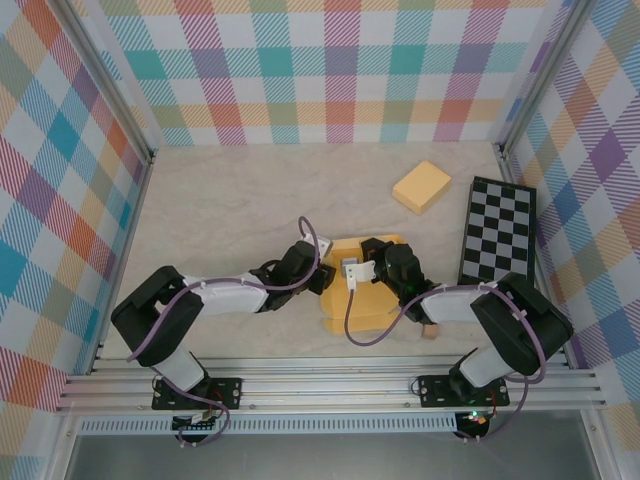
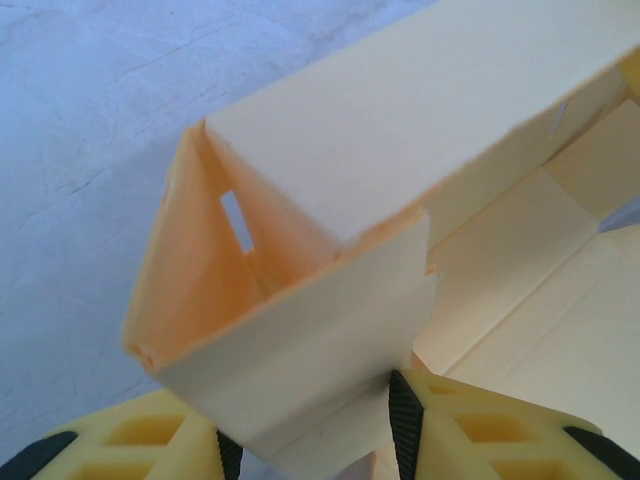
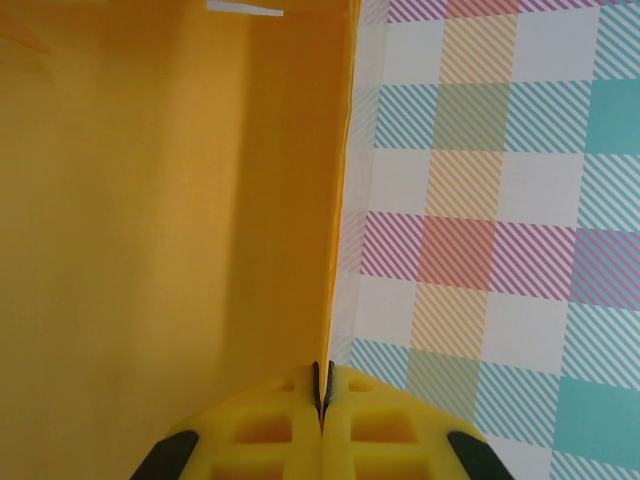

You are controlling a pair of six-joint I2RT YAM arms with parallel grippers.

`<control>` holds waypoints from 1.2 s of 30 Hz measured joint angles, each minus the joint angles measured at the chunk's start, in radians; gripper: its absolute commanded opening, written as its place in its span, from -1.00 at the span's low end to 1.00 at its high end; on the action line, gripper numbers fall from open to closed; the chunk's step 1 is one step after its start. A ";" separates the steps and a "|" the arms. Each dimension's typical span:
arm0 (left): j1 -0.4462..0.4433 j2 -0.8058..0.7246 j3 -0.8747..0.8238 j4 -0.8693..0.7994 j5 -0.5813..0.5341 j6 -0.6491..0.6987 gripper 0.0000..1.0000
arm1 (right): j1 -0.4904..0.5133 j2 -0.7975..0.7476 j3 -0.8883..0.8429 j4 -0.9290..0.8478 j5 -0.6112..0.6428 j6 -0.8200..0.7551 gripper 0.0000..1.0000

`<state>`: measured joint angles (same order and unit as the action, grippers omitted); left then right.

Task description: Fold the paper box

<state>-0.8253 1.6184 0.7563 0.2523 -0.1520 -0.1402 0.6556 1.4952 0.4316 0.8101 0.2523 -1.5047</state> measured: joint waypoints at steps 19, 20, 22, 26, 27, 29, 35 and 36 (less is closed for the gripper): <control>-0.097 0.013 0.034 -0.054 -0.048 0.032 -0.01 | -0.001 -0.007 0.000 -0.023 0.014 0.003 -1.00; -0.097 0.013 0.033 -0.051 -0.048 0.032 0.01 | -0.001 -0.007 0.000 -0.024 0.014 0.004 -1.00; -0.097 0.013 0.033 -0.048 -0.045 0.027 0.05 | -0.001 -0.008 0.000 -0.026 0.016 0.016 -1.00; -0.100 0.015 0.033 -0.036 -0.036 0.019 0.10 | -0.001 -0.039 0.000 -0.080 0.017 0.050 -1.00; -0.102 0.014 0.033 -0.034 -0.038 0.017 0.11 | -0.001 -0.049 0.000 -0.095 0.017 0.054 -1.00; -0.103 0.005 0.019 -0.026 -0.041 0.024 0.12 | -0.002 -0.058 0.000 -0.107 0.016 0.058 -1.00; -0.070 -0.203 -0.089 -0.070 0.003 0.066 0.22 | -0.034 -0.092 0.000 -0.139 -0.021 0.060 -1.00; -0.051 -0.264 -0.113 -0.072 0.017 0.074 0.26 | -0.038 -0.098 0.000 -0.139 -0.025 0.059 -1.00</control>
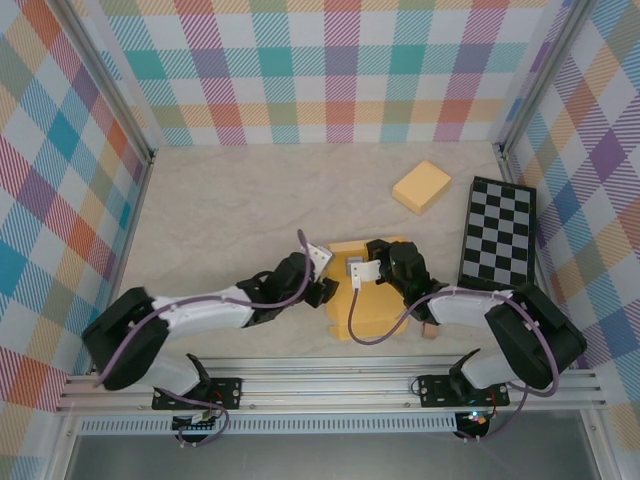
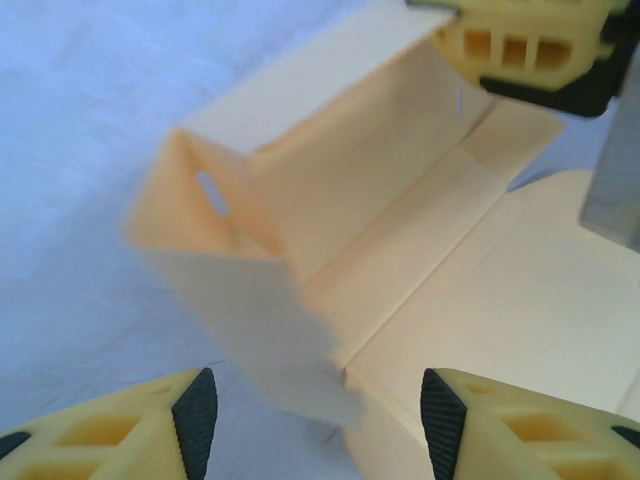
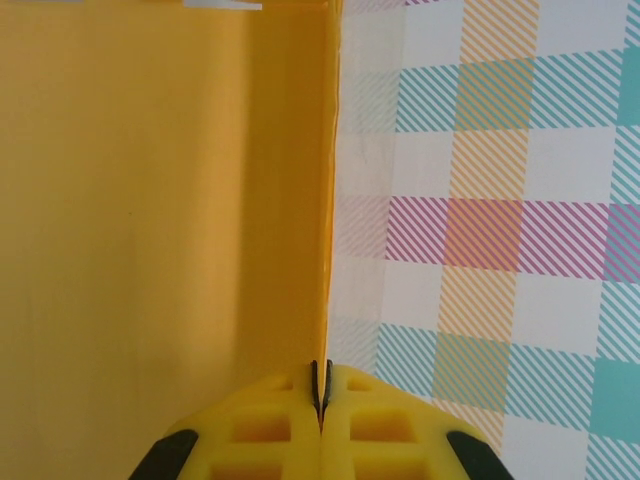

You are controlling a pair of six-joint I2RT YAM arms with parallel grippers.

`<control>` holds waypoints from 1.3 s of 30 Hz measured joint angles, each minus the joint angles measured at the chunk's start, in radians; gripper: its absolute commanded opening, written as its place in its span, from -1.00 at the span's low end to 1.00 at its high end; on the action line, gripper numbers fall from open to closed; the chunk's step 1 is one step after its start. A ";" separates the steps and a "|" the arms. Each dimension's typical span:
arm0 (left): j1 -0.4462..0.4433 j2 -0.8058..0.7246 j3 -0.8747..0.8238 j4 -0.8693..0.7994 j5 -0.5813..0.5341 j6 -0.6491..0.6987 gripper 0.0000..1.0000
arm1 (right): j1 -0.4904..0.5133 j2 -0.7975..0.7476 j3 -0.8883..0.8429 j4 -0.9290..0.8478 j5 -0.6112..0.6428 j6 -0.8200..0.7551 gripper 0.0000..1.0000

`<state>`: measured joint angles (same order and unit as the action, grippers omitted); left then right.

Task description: Fold the paper box

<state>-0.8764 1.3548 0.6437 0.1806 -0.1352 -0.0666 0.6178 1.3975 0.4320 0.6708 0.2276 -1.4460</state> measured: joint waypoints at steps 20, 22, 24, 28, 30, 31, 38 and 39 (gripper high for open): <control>0.269 -0.116 -0.057 -0.025 -0.054 0.039 0.32 | -0.005 0.063 0.193 0.139 -0.129 -0.046 -1.00; 0.275 -0.082 -0.029 -0.024 -0.060 0.060 0.31 | -0.003 0.111 0.193 0.152 -0.133 -0.052 -1.00; 0.282 -0.067 -0.016 -0.021 -0.060 0.084 0.31 | -0.002 0.161 0.193 0.161 -0.134 -0.056 -1.00; 0.303 -0.067 -0.018 -0.017 -0.052 0.112 0.30 | -0.002 0.236 0.193 0.176 -0.135 -0.060 -1.00; 0.323 -0.067 -0.019 -0.009 -0.038 0.119 0.30 | -0.002 0.269 0.195 0.192 -0.135 -0.063 -1.00; 0.333 -0.064 -0.019 -0.002 -0.029 0.121 0.28 | -0.002 0.284 0.200 0.198 -0.135 -0.063 -1.00; 0.356 0.064 0.065 -0.035 0.090 0.155 0.19 | -0.009 0.360 0.259 0.211 -0.155 -0.062 -1.00; 0.357 0.082 0.083 -0.048 0.108 0.162 0.18 | -0.010 0.366 0.266 0.211 -0.159 -0.062 -1.00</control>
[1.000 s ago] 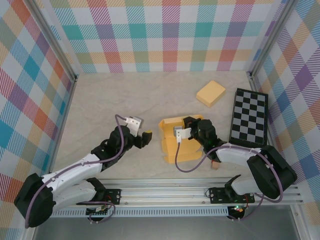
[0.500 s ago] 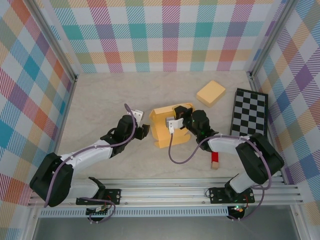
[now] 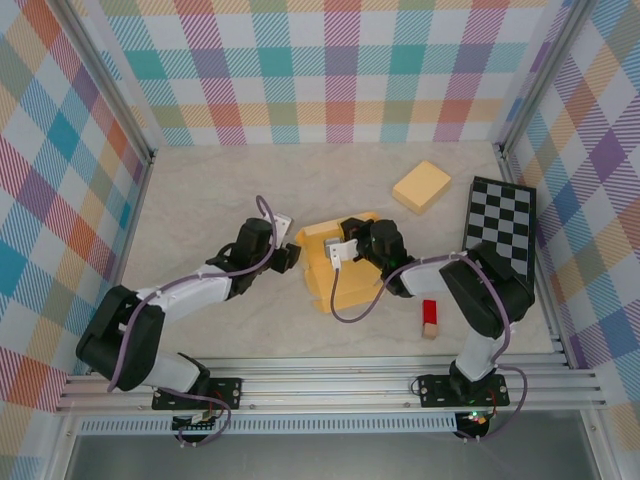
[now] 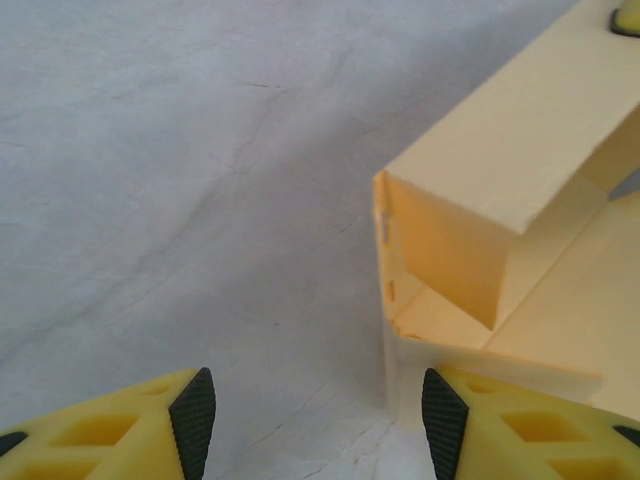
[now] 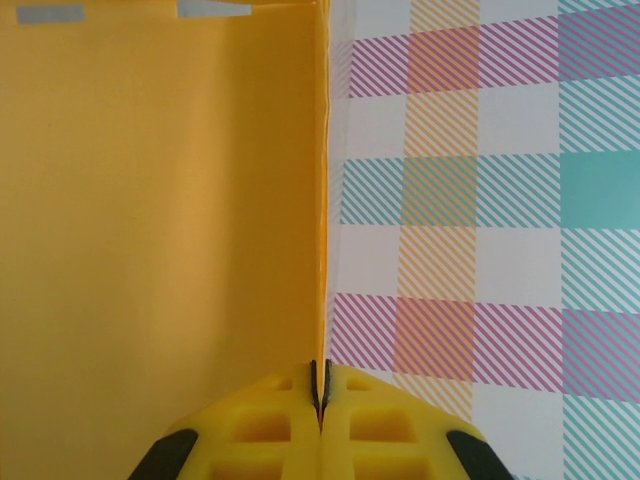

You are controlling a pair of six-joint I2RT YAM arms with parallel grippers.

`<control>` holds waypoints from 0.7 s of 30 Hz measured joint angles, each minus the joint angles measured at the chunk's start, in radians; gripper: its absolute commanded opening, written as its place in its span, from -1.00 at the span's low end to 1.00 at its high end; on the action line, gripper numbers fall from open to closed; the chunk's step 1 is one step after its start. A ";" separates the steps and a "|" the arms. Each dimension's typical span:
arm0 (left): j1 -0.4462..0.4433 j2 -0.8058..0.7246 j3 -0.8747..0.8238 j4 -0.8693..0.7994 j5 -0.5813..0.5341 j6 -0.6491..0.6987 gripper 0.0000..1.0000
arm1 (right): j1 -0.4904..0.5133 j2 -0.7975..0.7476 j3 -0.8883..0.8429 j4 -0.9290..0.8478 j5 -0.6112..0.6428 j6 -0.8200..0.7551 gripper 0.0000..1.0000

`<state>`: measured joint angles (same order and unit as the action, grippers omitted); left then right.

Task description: Fold the paper box

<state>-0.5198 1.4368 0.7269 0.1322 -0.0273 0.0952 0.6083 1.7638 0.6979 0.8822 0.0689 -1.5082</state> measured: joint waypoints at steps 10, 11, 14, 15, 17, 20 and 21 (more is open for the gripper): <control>0.000 0.085 0.052 -0.029 0.120 0.010 0.14 | -0.006 0.024 0.021 0.001 -0.011 0.000 -1.00; 0.000 0.093 0.052 -0.029 0.124 0.009 0.14 | -0.006 0.025 0.022 0.001 -0.011 0.000 -1.00; -0.001 0.105 0.052 -0.027 0.132 -0.001 0.14 | -0.006 0.028 0.023 0.001 -0.011 0.000 -1.00; -0.003 0.106 0.052 -0.025 0.131 -0.005 0.14 | -0.006 0.029 0.024 0.002 -0.011 0.000 -1.00; -0.003 0.107 0.052 -0.019 0.129 -0.020 0.14 | -0.006 0.032 0.024 0.005 -0.011 0.000 -1.00; -0.009 0.119 0.052 -0.001 0.115 -0.041 0.13 | -0.007 0.035 0.024 0.009 -0.011 0.000 -1.00; -0.010 0.127 0.055 0.002 0.113 -0.048 0.13 | -0.007 0.036 0.024 0.008 -0.011 0.000 -1.00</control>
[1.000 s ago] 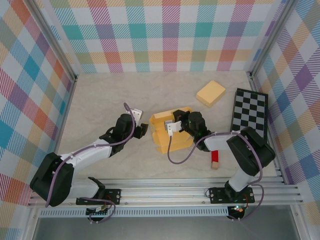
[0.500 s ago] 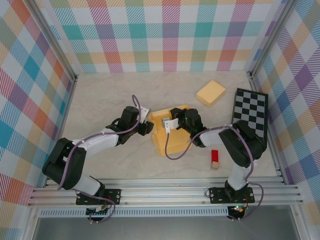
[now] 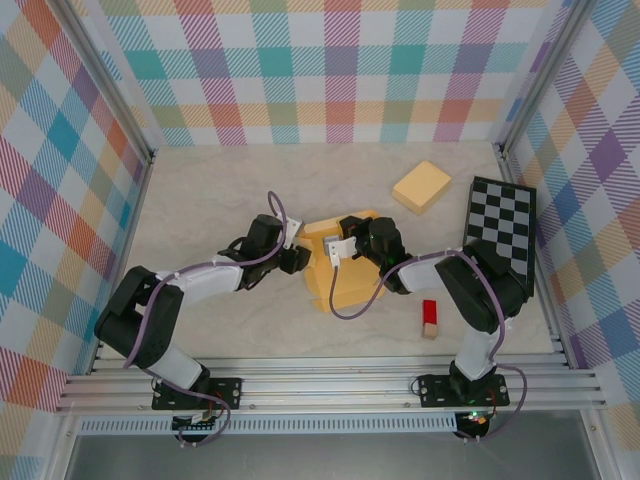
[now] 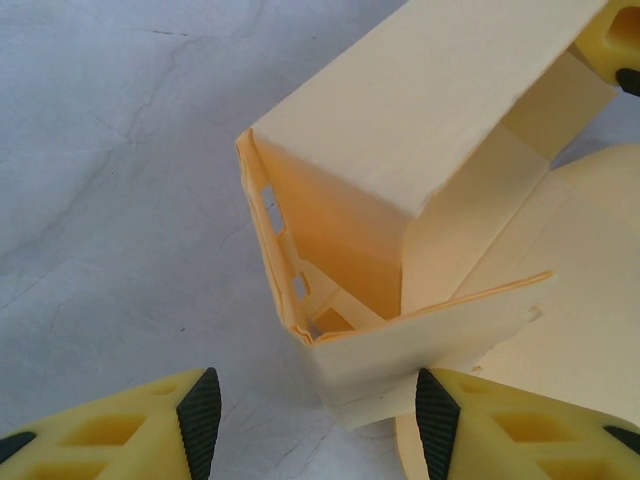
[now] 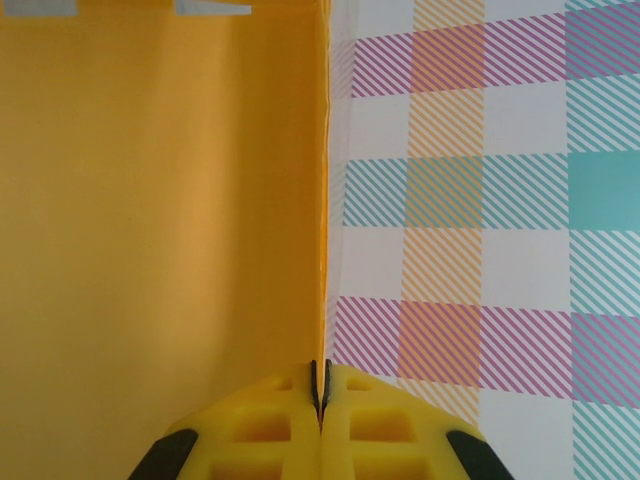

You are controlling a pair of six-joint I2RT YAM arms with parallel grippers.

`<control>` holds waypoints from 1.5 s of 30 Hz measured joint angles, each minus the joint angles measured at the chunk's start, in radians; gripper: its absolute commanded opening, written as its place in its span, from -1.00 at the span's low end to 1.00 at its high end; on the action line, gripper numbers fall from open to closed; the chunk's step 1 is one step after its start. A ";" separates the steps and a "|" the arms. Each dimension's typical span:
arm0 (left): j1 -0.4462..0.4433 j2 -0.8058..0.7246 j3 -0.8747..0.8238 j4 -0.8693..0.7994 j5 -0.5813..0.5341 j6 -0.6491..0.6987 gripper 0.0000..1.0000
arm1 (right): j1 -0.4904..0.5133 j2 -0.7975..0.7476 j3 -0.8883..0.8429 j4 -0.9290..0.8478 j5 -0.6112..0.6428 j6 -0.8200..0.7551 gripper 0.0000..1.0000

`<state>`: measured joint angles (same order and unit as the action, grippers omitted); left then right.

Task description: Fold the paper box

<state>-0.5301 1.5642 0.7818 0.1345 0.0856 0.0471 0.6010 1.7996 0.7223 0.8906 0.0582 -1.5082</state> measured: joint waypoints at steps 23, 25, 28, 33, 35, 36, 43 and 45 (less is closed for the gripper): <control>-0.064 0.114 0.070 0.037 -0.098 -0.122 0.06 | 0.000 0.005 0.000 0.015 0.004 0.003 -1.00; -0.065 0.115 0.072 0.037 -0.106 -0.133 0.04 | 0.000 0.005 0.000 0.018 0.005 0.003 -1.00; -0.069 0.124 0.086 0.037 -0.122 -0.140 0.00 | 0.000 0.005 0.000 0.027 0.005 0.003 -1.00; -0.077 0.163 0.122 0.037 -0.172 -0.161 -0.20 | -0.002 0.005 0.000 0.034 0.008 0.003 -1.00; -0.078 0.177 0.131 0.037 -0.190 -0.167 -0.27 | -0.005 0.005 -0.004 0.034 0.008 0.003 -1.00; -0.078 0.183 0.134 0.039 -0.201 -0.170 -0.31 | -0.005 0.005 -0.006 0.035 0.006 0.003 -1.00; -0.089 0.191 0.138 0.045 -0.270 -0.193 -0.56 | -0.005 0.005 -0.013 0.042 0.004 0.003 -1.00; -0.092 0.193 0.144 0.041 -0.294 -0.204 -0.69 | -0.005 0.005 -0.019 0.050 0.005 0.005 -1.00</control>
<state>-0.6220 1.7573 0.9260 0.1753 -0.2081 -0.1570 0.5964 1.8050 0.7036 0.9401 0.0631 -1.5028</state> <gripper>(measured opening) 0.207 0.048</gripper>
